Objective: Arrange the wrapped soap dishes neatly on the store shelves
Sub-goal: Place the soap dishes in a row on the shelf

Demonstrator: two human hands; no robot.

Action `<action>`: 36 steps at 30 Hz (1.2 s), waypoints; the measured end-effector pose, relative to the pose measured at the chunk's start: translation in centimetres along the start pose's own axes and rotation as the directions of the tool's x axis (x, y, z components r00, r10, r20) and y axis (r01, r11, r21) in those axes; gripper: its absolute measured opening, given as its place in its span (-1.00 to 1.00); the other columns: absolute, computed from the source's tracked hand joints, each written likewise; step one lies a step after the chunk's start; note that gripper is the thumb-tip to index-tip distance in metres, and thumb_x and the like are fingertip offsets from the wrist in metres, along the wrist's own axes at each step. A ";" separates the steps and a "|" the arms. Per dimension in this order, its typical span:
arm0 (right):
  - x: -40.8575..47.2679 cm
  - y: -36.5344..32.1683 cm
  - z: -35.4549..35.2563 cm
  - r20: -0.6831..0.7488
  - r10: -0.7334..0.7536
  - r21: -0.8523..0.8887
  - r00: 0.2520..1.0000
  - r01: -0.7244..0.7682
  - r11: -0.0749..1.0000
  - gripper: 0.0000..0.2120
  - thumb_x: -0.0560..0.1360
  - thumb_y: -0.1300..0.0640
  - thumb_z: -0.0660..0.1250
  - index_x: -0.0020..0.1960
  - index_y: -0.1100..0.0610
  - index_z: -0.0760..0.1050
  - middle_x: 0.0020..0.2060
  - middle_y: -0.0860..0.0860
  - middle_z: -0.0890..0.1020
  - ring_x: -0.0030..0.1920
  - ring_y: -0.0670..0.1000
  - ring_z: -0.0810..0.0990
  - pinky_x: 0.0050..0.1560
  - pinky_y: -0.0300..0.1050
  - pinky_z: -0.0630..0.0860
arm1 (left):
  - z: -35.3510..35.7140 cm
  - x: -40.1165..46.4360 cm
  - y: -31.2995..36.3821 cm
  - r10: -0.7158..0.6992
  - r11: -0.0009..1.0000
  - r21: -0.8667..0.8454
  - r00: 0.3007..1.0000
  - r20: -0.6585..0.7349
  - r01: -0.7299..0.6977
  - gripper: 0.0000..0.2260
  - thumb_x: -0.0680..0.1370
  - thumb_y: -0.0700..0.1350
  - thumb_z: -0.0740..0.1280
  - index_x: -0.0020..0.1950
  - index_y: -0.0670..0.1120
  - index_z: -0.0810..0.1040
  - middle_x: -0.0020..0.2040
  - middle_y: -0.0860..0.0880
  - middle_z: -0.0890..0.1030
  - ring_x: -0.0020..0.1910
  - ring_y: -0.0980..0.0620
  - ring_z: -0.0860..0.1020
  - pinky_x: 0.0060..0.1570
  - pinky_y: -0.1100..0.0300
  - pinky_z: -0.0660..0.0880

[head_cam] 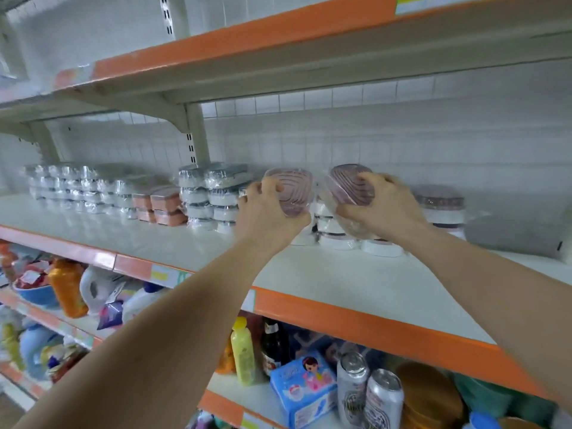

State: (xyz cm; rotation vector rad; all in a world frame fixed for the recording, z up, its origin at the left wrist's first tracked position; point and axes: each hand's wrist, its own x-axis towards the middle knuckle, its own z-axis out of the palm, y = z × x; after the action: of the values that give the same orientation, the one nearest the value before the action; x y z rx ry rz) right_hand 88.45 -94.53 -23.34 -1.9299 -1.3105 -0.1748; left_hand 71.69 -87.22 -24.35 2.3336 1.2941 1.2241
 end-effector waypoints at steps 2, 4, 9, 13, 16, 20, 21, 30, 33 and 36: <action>1.2 -0.1 0.0 -0.020 0.043 -0.018 0.999 -0.043 0.999 -0.32 0.34 -0.12 0.43 0.41 0.00 0.31 0.34 0.10 0.34 0.32 0.14 0.36 0.31 -0.03 0.34 | 0.5 1.3 -0.3 0.038 0.999 -0.025 0.999 0.023 -0.038 -0.49 0.36 0.08 0.42 0.23 -0.02 0.35 0.25 -0.06 0.37 0.23 -0.11 0.35 0.12 0.12 0.30; 2.1 0.0 -0.1 -0.048 0.095 -0.023 0.994 -0.097 0.995 -0.31 0.38 -0.11 0.41 0.43 0.02 0.28 0.39 0.11 0.25 0.35 0.14 0.32 0.32 -0.03 0.32 | 1.2 2.5 -0.6 0.072 0.996 -0.050 0.996 0.046 -0.069 -0.47 0.36 0.07 0.41 0.25 -0.02 0.35 0.26 -0.06 0.37 0.22 -0.10 0.34 0.11 0.14 0.29; 3.8 0.9 -0.3 -0.192 0.203 -0.096 0.960 -0.224 0.970 -0.32 0.37 -0.11 0.40 0.41 0.07 0.30 0.38 0.15 0.23 0.34 0.18 0.30 0.30 0.05 0.35 | 3.6 5.4 -0.5 0.152 0.983 -0.116 0.984 0.090 -0.141 -0.48 0.36 0.08 0.40 0.25 0.01 0.34 0.26 -0.05 0.36 0.21 -0.11 0.33 0.14 0.11 0.30; 4.2 1.1 0.1 -0.225 0.296 -0.154 0.928 -0.334 0.930 -0.35 0.35 -0.20 0.36 0.38 -0.02 0.34 0.27 0.13 0.32 0.25 0.18 0.40 0.25 0.01 0.38 | 5.6 7.4 0.0 0.215 0.971 -0.139 0.963 0.160 -0.194 -0.47 0.39 0.13 0.38 0.28 -0.02 0.32 0.26 -0.08 0.37 0.21 -0.12 0.32 0.10 0.13 0.28; 5.6 1.1 0.8 -0.246 0.323 -0.199 0.914 -0.374 0.906 -0.35 0.34 -0.29 0.32 0.36 -0.08 0.36 0.20 0.12 0.39 0.22 0.18 0.42 0.20 0.01 0.43 | 7.0 9.7 0.7 0.258 0.963 -0.121 0.953 0.157 -0.241 -0.42 0.41 0.17 0.35 0.31 -0.07 0.30 0.26 -0.13 0.38 0.22 -0.18 0.34 0.13 0.05 0.32; 7.7 1.7 1.9 -0.339 0.319 -0.246 0.885 -0.411 0.878 -0.28 0.33 -0.37 0.30 0.35 0.02 0.35 0.16 0.13 0.42 0.20 0.20 0.41 0.17 0.04 0.45 | 8.9 12.1 1.2 0.273 0.959 -0.117 0.951 0.142 -0.258 -0.45 0.40 0.18 0.37 0.25 -0.09 0.34 0.20 -0.15 0.41 0.17 -0.22 0.37 0.06 0.05 0.35; 8.1 1.9 2.1 -0.348 0.317 -0.264 0.882 -0.417 0.870 -0.27 0.34 -0.35 0.31 0.35 0.06 0.34 0.17 0.13 0.41 0.21 0.19 0.39 0.16 0.04 0.44 | 9.5 12.5 1.2 0.271 0.961 -0.108 0.949 0.163 -0.256 -0.45 0.40 0.17 0.37 0.24 -0.10 0.33 0.18 -0.15 0.41 0.16 -0.22 0.38 0.04 0.05 0.35; 10.8 3.5 2.1 -0.123 0.372 -0.220 0.920 -0.390 0.894 -0.42 0.40 -0.23 0.31 0.28 0.09 0.42 0.24 0.09 0.41 0.23 0.12 0.41 0.16 -0.09 0.42 | 12.0 15.9 1.5 0.354 0.935 -0.189 0.792 0.498 -0.299 -0.42 0.38 0.28 0.17 0.31 0.00 0.37 0.21 -0.08 0.38 0.27 -0.15 0.32 0.22 0.03 0.34; 10.4 4.2 1.2 0.000 0.336 -0.238 0.942 -0.327 0.915 -0.48 0.37 -0.17 0.36 0.25 0.03 0.44 0.19 0.06 0.49 0.10 0.05 0.52 -0.08 -0.20 0.39 | 11.6 16.2 0.8 0.379 0.920 -0.153 0.727 0.572 -0.360 -0.27 0.33 0.21 0.38 0.40 -0.03 0.23 0.28 -0.07 0.27 0.28 -0.10 0.34 0.23 0.07 0.36; 10.6 4.7 1.2 0.042 0.304 -0.313 0.952 -0.276 0.909 -0.62 0.40 -0.10 0.34 0.12 0.10 0.46 0.07 0.07 0.52 -0.03 0.05 0.50 -0.28 -0.22 0.29 | 11.6 16.6 -0.1 0.452 0.882 -0.147 0.715 0.534 -0.447 -0.25 0.36 0.10 0.49 0.42 -0.05 0.20 0.33 -0.07 0.26 0.25 -0.08 0.40 0.20 0.08 0.39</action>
State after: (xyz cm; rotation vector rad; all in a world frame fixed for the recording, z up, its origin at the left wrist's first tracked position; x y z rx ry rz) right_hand 96.87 -86.75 -21.28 -2.3965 -1.0812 -0.1475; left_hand 84.77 -71.87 -22.37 2.7929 0.5328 0.5295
